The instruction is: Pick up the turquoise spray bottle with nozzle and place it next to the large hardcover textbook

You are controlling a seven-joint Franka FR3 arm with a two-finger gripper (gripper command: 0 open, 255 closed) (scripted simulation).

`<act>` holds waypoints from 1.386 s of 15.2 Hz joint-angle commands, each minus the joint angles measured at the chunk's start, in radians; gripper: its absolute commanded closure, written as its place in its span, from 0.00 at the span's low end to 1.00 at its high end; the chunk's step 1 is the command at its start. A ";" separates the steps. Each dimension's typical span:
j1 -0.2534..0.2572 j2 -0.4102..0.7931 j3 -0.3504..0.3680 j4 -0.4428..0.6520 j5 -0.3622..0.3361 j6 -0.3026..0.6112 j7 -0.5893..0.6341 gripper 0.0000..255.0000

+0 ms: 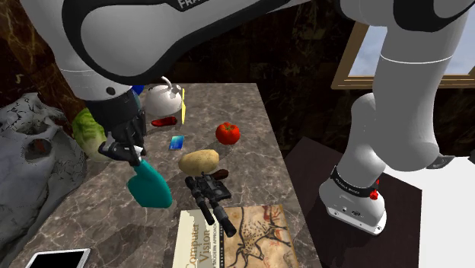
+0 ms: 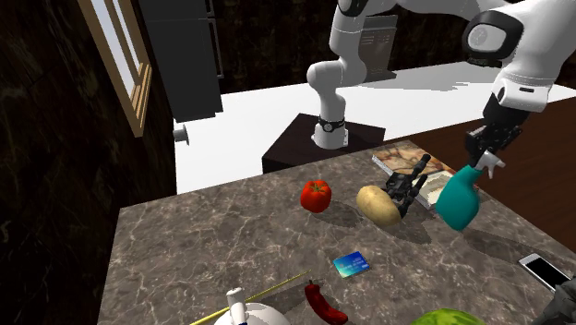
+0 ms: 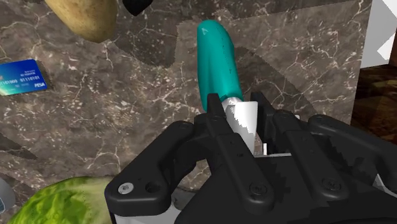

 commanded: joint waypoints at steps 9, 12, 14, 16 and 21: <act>0.000 0.019 -0.002 -0.059 -0.006 0.078 0.004 1.00; 0.000 0.019 -0.002 -0.059 -0.006 0.078 0.004 1.00; 0.000 0.019 -0.002 -0.059 -0.006 0.078 0.004 0.00; 0.000 0.019 -0.002 -0.059 -0.006 0.078 0.004 0.00; 0.000 -0.001 0.000 0.016 0.001 -0.016 -0.001 0.00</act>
